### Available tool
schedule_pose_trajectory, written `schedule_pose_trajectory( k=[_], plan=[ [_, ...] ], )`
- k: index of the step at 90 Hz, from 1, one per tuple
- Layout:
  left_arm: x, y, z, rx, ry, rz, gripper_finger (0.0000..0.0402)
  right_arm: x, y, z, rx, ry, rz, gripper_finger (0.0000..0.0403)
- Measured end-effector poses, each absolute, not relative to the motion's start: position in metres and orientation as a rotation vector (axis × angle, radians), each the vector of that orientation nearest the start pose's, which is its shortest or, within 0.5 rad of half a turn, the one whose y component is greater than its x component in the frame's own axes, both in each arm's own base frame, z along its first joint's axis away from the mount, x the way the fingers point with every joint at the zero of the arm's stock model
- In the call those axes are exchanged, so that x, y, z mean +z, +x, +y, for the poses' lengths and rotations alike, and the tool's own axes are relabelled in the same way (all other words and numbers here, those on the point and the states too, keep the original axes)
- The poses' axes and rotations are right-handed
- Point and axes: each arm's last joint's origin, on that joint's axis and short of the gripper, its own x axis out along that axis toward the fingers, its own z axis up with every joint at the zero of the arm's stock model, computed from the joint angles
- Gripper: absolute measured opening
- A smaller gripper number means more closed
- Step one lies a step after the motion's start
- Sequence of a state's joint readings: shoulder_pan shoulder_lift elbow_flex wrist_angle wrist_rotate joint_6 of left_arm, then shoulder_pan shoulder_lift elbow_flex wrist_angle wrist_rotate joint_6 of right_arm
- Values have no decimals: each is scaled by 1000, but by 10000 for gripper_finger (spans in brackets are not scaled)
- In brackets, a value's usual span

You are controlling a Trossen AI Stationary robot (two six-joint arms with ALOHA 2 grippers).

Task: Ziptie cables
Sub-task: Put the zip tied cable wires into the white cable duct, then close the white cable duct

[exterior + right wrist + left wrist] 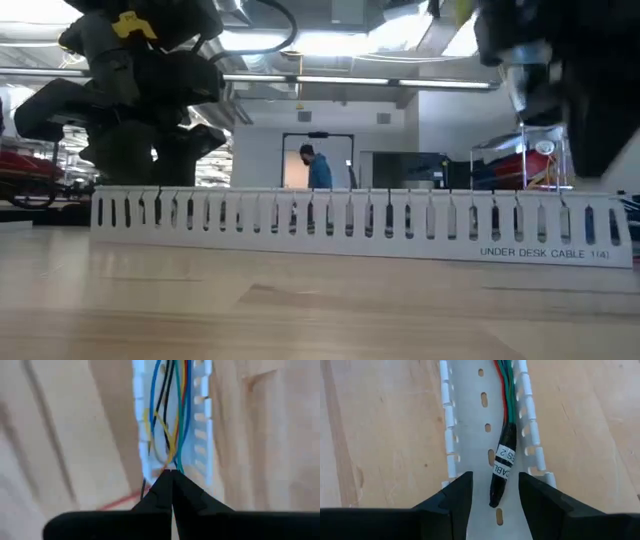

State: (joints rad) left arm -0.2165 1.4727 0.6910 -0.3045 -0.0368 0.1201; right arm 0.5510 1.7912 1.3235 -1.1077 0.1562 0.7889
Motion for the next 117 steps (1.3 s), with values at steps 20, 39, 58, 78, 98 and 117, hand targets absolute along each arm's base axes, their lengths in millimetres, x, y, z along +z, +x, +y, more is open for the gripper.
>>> schedule_pose_trajectory(
  k=[20, 39, 58, 78, 98, 117],
  plan=[
    [151, 250, -54, -227, 246, 1069, 155, 225, 291, 170, -214, 75, 1365, 0],
    [151, 250, -54, -224, 242, 1070, 155, 198, 288, 164, -213, 90, 1375, 0],
    [151, 250, -54, -223, 242, 1070, 155, 168, 277, 159, -220, 101, 1394, 0],
    [151, 250, -54, -224, 243, 1070, 155, 143, 269, 153, -225, 136, 1364, 0],
    [151, 250, -54, -226, 245, 1068, 155, 166, 274, 155, -245, 110, 1434, 0],
    [153, 251, -55, -235, 259, 1066, 155, 218, 290, 162, -276, 36, 1360, 0]
  ],
)
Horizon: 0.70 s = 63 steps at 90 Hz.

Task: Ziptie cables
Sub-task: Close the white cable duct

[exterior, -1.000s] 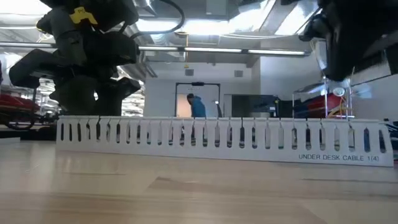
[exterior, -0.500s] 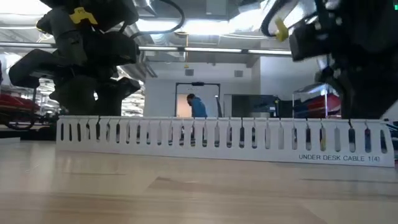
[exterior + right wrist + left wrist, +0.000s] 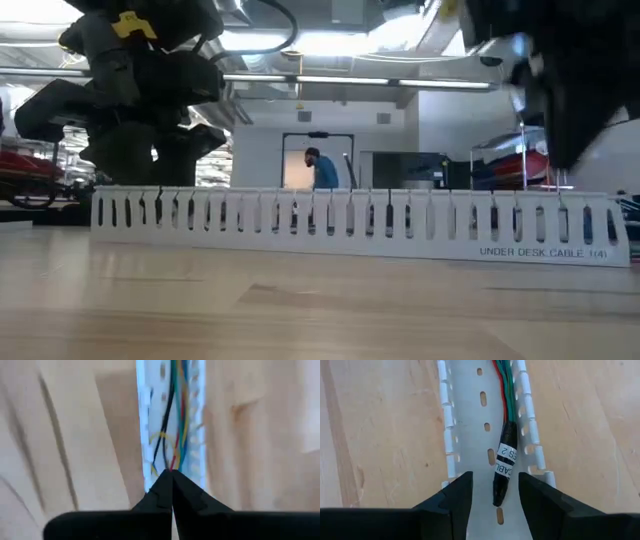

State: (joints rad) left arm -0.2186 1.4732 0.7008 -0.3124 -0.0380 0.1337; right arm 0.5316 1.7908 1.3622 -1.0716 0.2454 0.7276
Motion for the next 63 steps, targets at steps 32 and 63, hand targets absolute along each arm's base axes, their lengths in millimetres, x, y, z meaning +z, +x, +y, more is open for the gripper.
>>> schedule_pose_trajectory(
  k=[32, 63],
  plan=[
    [158, 255, -55, -256, 230, 1056, 155, 208, 317, 153, -395, -126, 938, 0],
    [164, 264, -34, -206, 204, 1027, 155, 190, 334, 117, -433, -176, 879, 57]
  ],
)
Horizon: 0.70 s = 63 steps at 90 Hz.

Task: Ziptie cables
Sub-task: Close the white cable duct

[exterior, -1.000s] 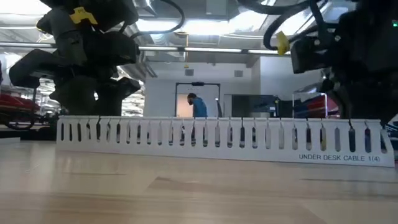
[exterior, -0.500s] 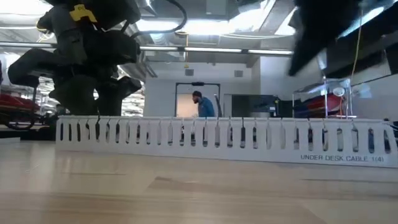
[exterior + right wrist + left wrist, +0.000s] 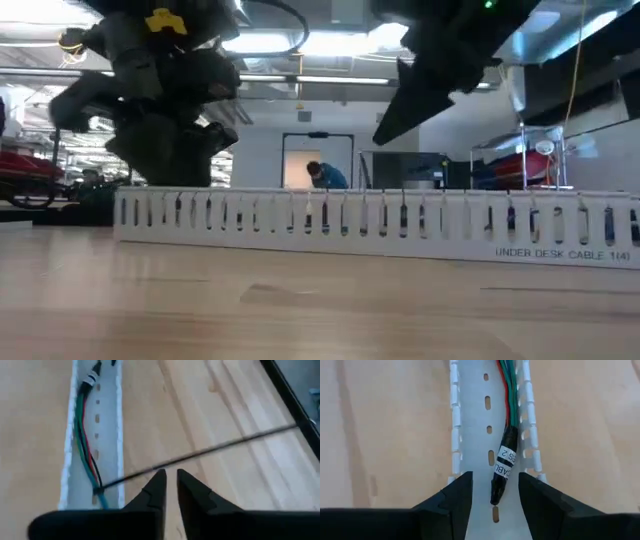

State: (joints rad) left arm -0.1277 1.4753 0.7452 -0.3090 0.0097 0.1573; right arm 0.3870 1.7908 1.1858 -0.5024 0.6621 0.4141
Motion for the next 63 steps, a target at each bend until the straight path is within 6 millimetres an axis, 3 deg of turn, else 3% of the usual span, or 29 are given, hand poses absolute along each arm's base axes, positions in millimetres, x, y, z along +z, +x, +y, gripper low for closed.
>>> schedule_pose_trajectory(
  k=[31, 51, 63],
  plan=[
    [186, 277, 0, -82, 193, 1047, 155, 170, 341, 79, -355, -207, 928, 159],
    [218, 279, 3, -63, 158, 1155, 155, 171, 344, 78, -280, -208, 933, 192],
    [223, 269, -1, 6, 44, 1262, 155, 174, 348, 79, -289, -235, 885, 195]
  ],
)
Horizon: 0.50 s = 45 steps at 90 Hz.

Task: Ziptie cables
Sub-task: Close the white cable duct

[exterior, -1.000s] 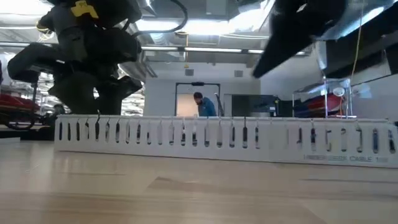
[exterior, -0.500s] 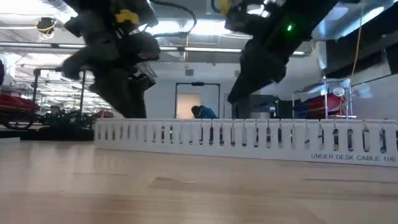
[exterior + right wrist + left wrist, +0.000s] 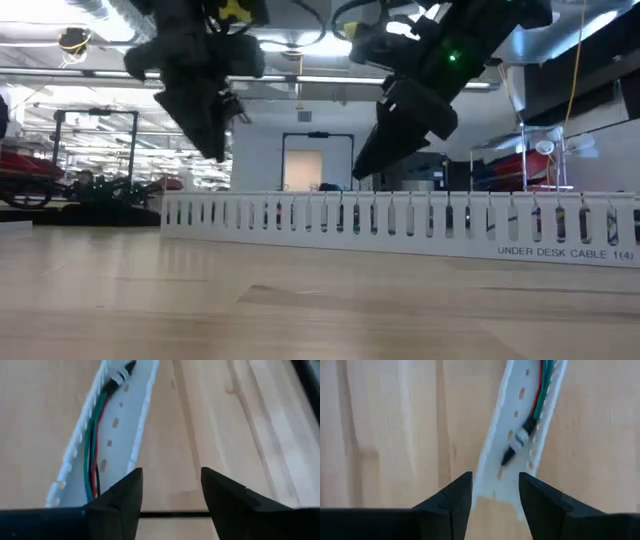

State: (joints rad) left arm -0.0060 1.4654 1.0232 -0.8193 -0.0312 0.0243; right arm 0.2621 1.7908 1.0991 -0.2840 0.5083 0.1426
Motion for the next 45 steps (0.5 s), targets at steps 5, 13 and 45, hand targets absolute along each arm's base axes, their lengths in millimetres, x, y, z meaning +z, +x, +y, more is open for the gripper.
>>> schedule_pose_trajectory(
  k=[5, 13, 45],
  plan=[
    [224, 262, -5, 46, -3, 1308, 155, 175, 349, 78, -315, -264, 869, 195],
    [226, 249, -15, 168, -59, 1392, 155, 179, 352, 77, -375, -303, 812, 195],
    [234, 200, -69, 763, -285, 1407, 155, 187, 360, 81, -421, -196, 672, 195]
  ],
)
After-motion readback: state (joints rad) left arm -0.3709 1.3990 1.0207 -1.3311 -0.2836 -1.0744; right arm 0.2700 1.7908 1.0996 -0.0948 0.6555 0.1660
